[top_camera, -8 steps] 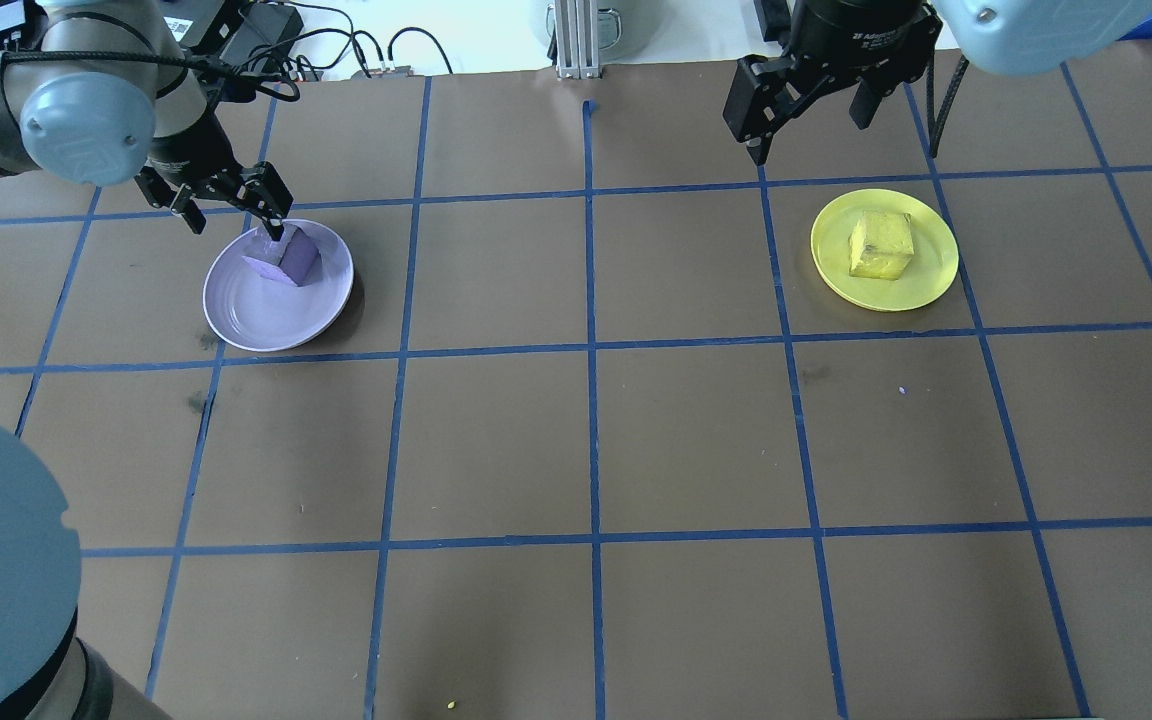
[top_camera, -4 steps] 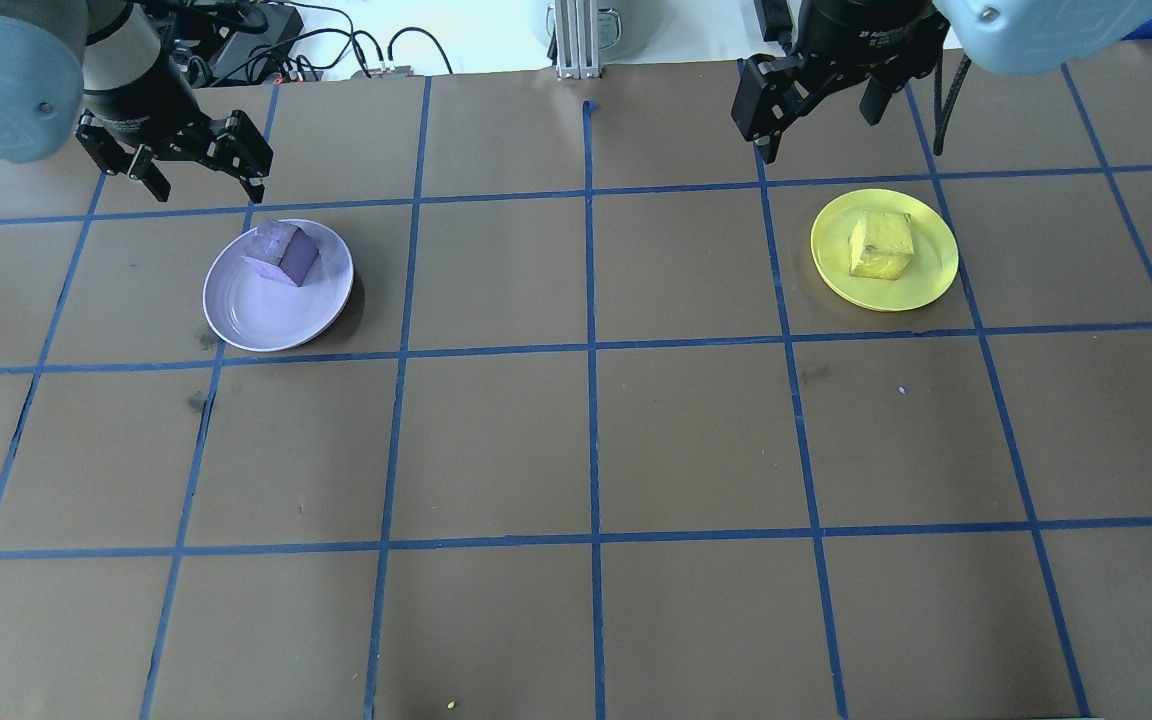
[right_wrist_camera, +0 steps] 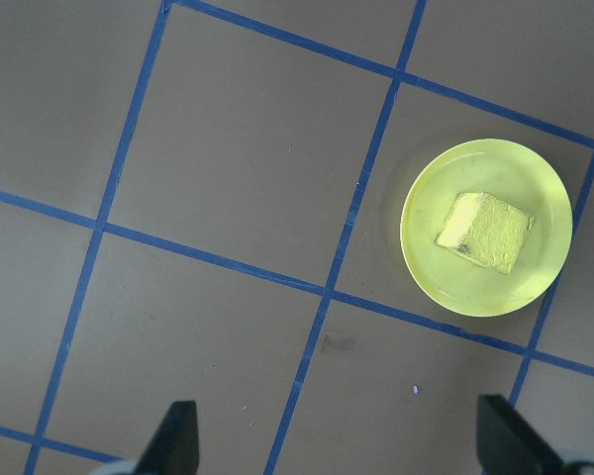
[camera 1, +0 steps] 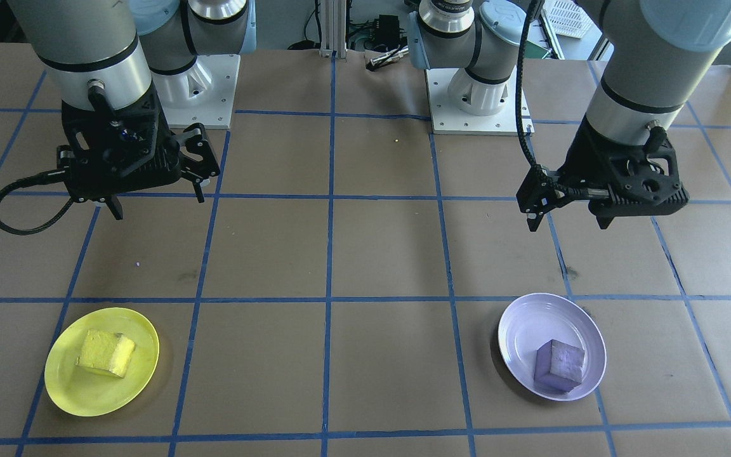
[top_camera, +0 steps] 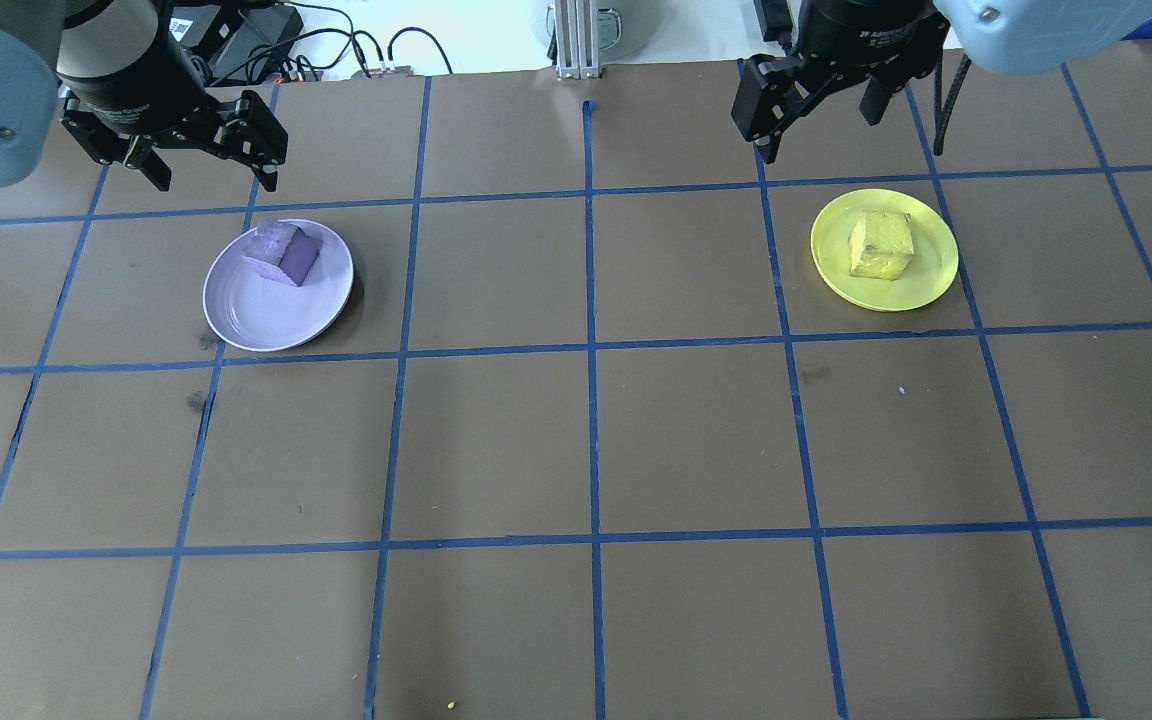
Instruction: Sort blocks by color into plates
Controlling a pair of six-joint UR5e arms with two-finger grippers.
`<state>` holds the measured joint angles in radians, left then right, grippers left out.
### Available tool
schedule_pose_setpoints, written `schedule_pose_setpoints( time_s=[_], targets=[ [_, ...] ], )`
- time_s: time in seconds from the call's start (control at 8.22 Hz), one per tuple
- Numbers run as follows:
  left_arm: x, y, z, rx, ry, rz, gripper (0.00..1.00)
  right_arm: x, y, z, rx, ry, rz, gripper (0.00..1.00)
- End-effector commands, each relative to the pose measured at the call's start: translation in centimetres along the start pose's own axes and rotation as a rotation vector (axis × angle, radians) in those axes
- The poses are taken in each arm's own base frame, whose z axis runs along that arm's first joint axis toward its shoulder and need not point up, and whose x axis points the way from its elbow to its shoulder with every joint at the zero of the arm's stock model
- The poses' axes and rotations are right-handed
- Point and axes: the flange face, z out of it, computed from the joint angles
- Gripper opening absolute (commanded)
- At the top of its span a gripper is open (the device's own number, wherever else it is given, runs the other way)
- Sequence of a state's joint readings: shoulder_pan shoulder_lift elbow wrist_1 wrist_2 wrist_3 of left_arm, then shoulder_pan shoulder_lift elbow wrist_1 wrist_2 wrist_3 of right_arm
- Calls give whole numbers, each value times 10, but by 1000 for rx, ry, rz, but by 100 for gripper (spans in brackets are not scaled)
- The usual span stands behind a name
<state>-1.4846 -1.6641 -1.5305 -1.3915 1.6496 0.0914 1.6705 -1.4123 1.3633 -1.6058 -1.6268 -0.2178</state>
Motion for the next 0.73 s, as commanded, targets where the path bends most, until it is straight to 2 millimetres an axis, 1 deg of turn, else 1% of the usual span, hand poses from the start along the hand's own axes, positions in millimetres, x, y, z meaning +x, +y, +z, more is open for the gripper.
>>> schedule_pose_setpoints(
  time_s=[0.0,0.12,0.36,0.61],
  targets=[
    [20,29,-22,32,8,-2,100,-1,-3,6,-2,-15,-2,100],
    [21,32,-25,37,8,1,100,0,-7,4,28,-7,-2,100],
    [23,39,-15,17,14,3,100,0,-8,2,38,-5,-1,100],
    [24,41,-9,8,14,3,100,0,-7,2,36,-4,-1,100]
  ],
)
